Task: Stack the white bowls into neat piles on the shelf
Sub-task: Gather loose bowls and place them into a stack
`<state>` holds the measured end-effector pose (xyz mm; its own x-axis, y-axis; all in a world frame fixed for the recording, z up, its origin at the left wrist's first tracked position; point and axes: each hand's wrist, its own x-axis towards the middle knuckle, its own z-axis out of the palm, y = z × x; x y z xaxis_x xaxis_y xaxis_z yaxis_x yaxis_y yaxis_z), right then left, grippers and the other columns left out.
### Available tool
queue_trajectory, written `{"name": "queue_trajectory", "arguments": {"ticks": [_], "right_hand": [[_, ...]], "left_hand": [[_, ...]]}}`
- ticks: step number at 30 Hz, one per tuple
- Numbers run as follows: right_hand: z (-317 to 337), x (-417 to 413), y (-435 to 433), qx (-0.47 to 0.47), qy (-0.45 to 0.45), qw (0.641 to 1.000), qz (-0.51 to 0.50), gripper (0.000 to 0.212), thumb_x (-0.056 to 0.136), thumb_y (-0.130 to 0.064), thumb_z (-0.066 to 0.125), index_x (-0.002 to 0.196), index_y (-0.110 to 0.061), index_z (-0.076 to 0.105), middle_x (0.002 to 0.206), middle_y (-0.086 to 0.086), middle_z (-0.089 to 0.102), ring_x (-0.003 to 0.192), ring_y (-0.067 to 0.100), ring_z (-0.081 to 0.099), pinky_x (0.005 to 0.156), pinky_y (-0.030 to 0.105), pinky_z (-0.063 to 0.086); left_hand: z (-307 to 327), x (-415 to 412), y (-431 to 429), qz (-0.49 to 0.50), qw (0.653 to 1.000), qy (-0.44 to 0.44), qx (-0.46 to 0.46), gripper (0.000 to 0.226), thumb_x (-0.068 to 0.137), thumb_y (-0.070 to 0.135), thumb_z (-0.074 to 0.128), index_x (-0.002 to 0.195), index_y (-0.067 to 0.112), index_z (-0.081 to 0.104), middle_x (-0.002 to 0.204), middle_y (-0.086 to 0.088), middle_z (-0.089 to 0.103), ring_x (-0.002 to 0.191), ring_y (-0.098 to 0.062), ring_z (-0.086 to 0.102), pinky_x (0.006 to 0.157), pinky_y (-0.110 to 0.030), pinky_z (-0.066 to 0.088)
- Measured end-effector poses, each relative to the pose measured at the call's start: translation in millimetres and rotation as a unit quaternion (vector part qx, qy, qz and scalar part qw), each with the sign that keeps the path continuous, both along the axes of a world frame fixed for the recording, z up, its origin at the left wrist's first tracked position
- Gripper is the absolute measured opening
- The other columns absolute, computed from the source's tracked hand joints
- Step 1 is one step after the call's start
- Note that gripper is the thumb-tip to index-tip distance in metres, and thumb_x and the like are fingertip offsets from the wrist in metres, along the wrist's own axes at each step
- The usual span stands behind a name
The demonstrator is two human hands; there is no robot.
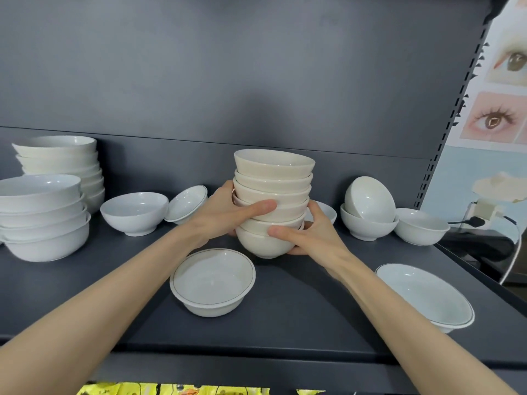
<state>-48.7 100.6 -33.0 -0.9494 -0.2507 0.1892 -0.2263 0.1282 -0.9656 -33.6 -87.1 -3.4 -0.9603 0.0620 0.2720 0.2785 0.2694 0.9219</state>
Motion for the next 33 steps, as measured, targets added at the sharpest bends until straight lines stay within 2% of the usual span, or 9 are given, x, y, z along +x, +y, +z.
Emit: {"name": "queue_trajectory", "arguments": {"ticks": [2, 4, 8, 12, 16, 18, 20, 28, 33], "right_hand": [[10.1, 5.5, 3.3, -0.006, 0.009, 1.000, 0.002, 0.077, 0.069, -0.022, 0.084, 0.130, -0.035, 0.039, 0.121, -0.009, 0.061, 0.107, 0.013, 0.062, 0.076, 0.034, 0.060], [20.9, 11.4, 5.8, -0.005, 0.020, 1.000, 0.004, 0.085, 0.067, -0.023, 0.085, 0.137, -0.031, 0.037, 0.124, -0.009, 0.060, 0.109, 0.015, 0.062, 0.077, 0.037, 0.060], [43.3, 24.5, 3.2, -0.010, 0.039, 0.999, 0.021, 0.085, 0.064, -0.025, 0.087, 0.134, -0.032, 0.040, 0.122, -0.008, 0.062, 0.108, 0.015, 0.063, 0.076, 0.037, 0.061], [61.1, 41.1, -14.3, -0.023, 0.050, 0.997, 0.051, 0.081, 0.062, -0.024, 0.088, 0.128, -0.038, 0.043, 0.120, -0.007, 0.064, 0.108, 0.018, 0.064, 0.075, 0.038, 0.061], [72.2, 65.1, -47.8, -0.026, 0.058, 0.995, 0.078, 0.077, 0.061, -0.025, 0.088, 0.124, -0.037, 0.045, 0.117, -0.008, 0.065, 0.105, 0.016, 0.065, 0.069, 0.036, 0.061], [75.3, 80.1, -70.3, -0.017, 0.066, 0.994, 0.085, 0.075, 0.062, -0.025, 0.087, 0.123, -0.036, 0.045, 0.116, -0.011, 0.065, 0.103, 0.014, 0.065, 0.070, 0.039, 0.061], [75.8, 96.1, -97.5, -0.013, 0.070, 0.993, 0.089, 0.080, 0.062, -0.028, 0.088, 0.128, -0.034, 0.044, 0.116, -0.011, 0.063, 0.103, 0.014, 0.065, 0.073, 0.041, 0.061], [61.8, 167.3, -246.6, -0.044, 0.057, 0.991, 0.116, 0.079, 0.061, -0.028, 0.088, 0.126, -0.034, 0.043, 0.116, -0.010, 0.064, 0.103, 0.015, 0.065, 0.073, 0.043, 0.061], [54.8, 197.8, -338.4, -0.057, 0.042, 0.988, 0.136, 0.066, 0.064, -0.022, 0.087, 0.112, -0.040, 0.044, 0.105, -0.021, 0.060, 0.098, 0.009, 0.063, 0.070, 0.037, 0.061]], "left_hand": [[9.9, 7.8, 2.6, -0.007, 1.000, 0.015, 0.004, 0.046, 0.067, 0.046, 0.080, 0.100, 0.038, 0.051, 0.096, 0.022, 0.066, 0.086, 0.006, 0.065, 0.063, -0.026, 0.057], [21.1, 17.2, 4.8, -0.008, 1.000, 0.029, 0.001, 0.051, 0.062, 0.049, 0.076, 0.105, 0.035, 0.052, 0.100, 0.019, 0.067, 0.084, 0.007, 0.066, 0.061, -0.020, 0.055], [42.5, 38.9, 0.6, 0.016, 0.999, 0.046, -0.009, 0.074, 0.054, 0.061, 0.081, 0.114, 0.029, 0.054, 0.105, 0.013, 0.069, 0.094, -0.006, 0.067, 0.067, -0.034, 0.060], [61.5, 67.7, -13.0, 0.026, 0.998, 0.063, 0.001, 0.041, 0.067, 0.045, 0.075, 0.102, 0.033, 0.056, 0.088, 0.020, 0.071, 0.084, 0.000, 0.068, 0.061, -0.028, 0.059], [70.8, 98.6, -44.7, 0.068, 0.995, 0.069, -0.013, 0.042, 0.063, 0.051, 0.073, 0.099, 0.035, 0.057, 0.087, 0.017, 0.071, 0.076, 0.003, 0.067, 0.062, -0.031, 0.060], [71.5, 115.7, -67.8, 0.085, 0.994, 0.066, -0.014, 0.048, 0.063, 0.053, 0.076, 0.101, 0.034, 0.056, 0.091, 0.016, 0.069, 0.078, 0.002, 0.067, 0.063, -0.031, 0.060], [71.4, 133.2, -94.8, 0.097, 0.993, 0.065, -0.016, 0.056, 0.057, 0.059, 0.081, 0.102, 0.035, 0.057, 0.089, 0.017, 0.071, 0.081, 0.000, 0.068, 0.067, -0.037, 0.061], [67.6, 218.4, -234.3, 0.120, 0.989, 0.072, -0.038, 0.028, 0.074, 0.042, 0.073, 0.095, 0.034, 0.057, 0.074, 0.029, 0.069, 0.068, 0.008, 0.066, 0.055, -0.024, 0.058], [65.2, 254.2, -323.9, 0.139, 0.988, 0.047, -0.046, 0.051, 0.064, 0.054, 0.078, 0.106, 0.032, 0.060, 0.091, 0.015, 0.074, 0.082, -0.005, 0.071, 0.067, -0.038, 0.061]]}}
